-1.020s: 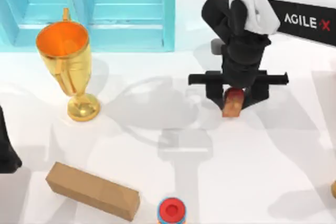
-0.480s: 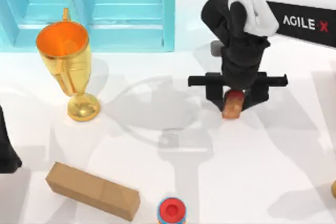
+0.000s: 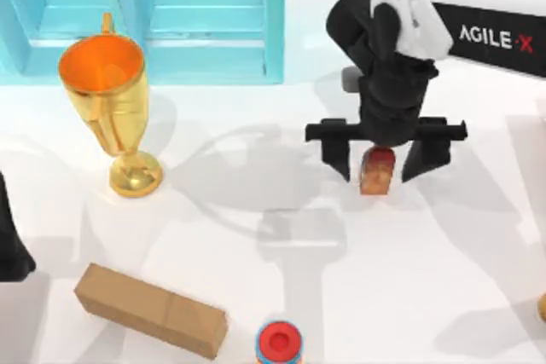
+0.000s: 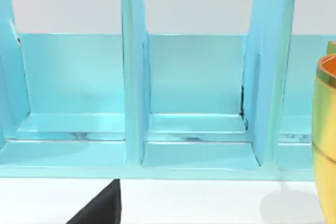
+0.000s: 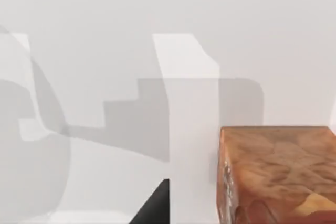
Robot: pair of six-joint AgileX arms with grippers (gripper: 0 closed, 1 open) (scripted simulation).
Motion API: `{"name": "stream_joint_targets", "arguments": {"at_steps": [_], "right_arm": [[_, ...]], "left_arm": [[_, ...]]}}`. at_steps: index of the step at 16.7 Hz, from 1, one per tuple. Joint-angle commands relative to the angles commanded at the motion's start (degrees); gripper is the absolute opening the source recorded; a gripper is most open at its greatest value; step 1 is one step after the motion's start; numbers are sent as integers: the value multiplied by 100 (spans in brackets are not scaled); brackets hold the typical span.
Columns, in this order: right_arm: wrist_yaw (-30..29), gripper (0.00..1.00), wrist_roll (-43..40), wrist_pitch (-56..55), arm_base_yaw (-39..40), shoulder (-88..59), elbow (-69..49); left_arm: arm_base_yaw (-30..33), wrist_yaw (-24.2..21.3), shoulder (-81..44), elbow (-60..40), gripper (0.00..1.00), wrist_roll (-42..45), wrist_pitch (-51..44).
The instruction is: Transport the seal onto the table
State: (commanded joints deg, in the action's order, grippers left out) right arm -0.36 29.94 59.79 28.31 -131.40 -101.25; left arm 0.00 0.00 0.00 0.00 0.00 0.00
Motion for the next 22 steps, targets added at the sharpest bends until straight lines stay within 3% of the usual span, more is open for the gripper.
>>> {"name": "stream_joint_targets", "arguments": {"at_steps": [12, 22], "right_arm": [[11, 100, -6, 188, -2, -4, -210], [40, 100, -33, 2756, 6, -56, -2889]], "left_arm": [[0, 0, 0, 0, 100, 0, 0], [0, 0, 0, 0, 100, 0, 0]]}}
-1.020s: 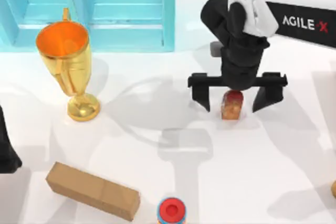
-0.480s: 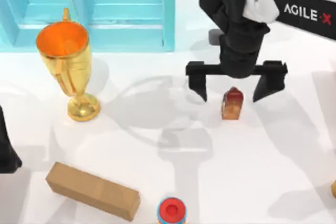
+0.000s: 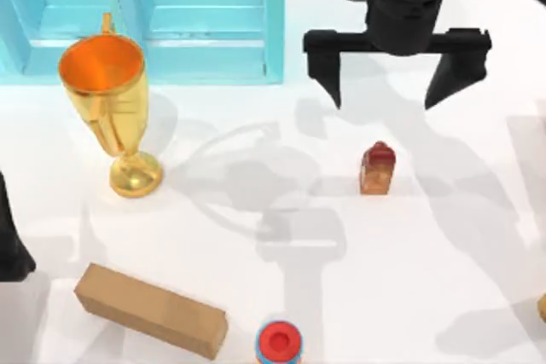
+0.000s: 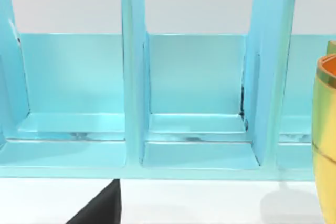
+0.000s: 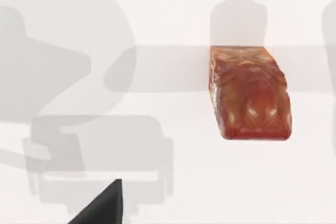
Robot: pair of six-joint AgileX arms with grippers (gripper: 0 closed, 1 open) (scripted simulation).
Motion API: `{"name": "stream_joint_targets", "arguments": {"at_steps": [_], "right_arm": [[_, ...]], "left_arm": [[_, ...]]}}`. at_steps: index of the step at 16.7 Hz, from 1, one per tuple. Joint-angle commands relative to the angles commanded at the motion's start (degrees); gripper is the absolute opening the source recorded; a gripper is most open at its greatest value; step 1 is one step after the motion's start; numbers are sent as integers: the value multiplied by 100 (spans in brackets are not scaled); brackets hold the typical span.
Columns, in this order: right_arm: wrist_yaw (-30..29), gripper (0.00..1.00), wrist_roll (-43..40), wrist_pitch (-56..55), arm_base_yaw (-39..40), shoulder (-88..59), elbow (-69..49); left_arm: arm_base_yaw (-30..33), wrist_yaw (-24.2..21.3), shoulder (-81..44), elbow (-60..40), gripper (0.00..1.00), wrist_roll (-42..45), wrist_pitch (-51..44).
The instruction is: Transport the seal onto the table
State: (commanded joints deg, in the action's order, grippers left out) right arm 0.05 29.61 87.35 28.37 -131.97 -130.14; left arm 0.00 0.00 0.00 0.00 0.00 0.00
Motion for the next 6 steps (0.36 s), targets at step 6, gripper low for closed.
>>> {"name": "stream_joint_targets", "arguments": {"at_steps": [6], "right_arm": [[-41, 100, 10, 756, -42, -29, -711]], "left_arm": [[0, 0, 0, 0, 100, 0, 0]]}}
